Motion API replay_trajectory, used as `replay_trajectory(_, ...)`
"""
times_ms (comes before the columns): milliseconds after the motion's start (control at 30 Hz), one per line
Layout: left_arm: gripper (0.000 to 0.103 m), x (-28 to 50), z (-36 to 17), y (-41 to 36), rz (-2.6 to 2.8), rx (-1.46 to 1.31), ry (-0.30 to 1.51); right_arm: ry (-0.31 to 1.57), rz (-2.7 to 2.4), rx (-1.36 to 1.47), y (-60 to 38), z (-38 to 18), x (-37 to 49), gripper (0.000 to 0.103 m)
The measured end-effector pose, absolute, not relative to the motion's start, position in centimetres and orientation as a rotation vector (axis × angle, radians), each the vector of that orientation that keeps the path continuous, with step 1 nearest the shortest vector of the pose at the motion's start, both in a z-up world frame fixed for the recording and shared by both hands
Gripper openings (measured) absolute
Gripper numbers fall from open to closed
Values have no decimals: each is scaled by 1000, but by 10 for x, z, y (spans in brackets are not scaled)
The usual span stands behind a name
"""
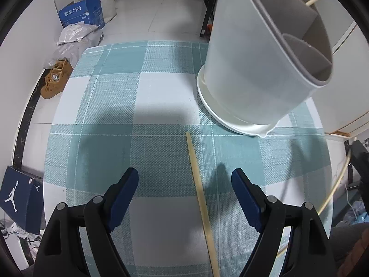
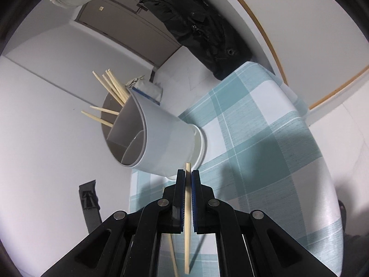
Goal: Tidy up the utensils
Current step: 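Grasp the last chopstick with the left tool while the right tool holds its chopstick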
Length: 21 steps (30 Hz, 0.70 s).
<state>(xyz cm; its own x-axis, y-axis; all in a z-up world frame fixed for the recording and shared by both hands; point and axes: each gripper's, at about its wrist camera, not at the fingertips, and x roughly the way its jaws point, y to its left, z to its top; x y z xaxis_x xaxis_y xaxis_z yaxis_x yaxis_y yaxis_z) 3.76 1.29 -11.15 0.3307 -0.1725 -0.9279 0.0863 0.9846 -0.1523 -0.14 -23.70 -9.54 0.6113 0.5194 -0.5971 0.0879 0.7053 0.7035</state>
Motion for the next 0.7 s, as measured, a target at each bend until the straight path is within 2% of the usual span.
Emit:
replay_trajectory(133, 78, 42, -114, 9, -169, -79, 1238, 889, 285, 772, -242, -95, -3, 4)
replay_trajectory(167, 73, 44, -116, 7, -164, -62, 1246, 889, 289, 776, -243, -95, -3, 4)
replay_trajectory(267, 67, 45, -116, 1, -140, 1, 1243, 879, 291, 768, -245, -92, -3, 4)
replay_trajectory(433, 40, 48, -115, -3, -128, 45, 1239, 869, 289, 743, -246, -89, -3, 4)
replay_trajectory(500, 18, 48, -113, -3, -133, 41, 1236, 866, 287, 750, -248, -88, -3, 4)
replay_trajectory(600, 5, 47, -114, -9, -139, 44, 1231, 861, 279, 758, -251, -88, -4, 4)
replay_trajectory(700, 4, 45, -114, -14, -139, 69, 1221, 851, 267, 745, -252, -85, -6, 4)
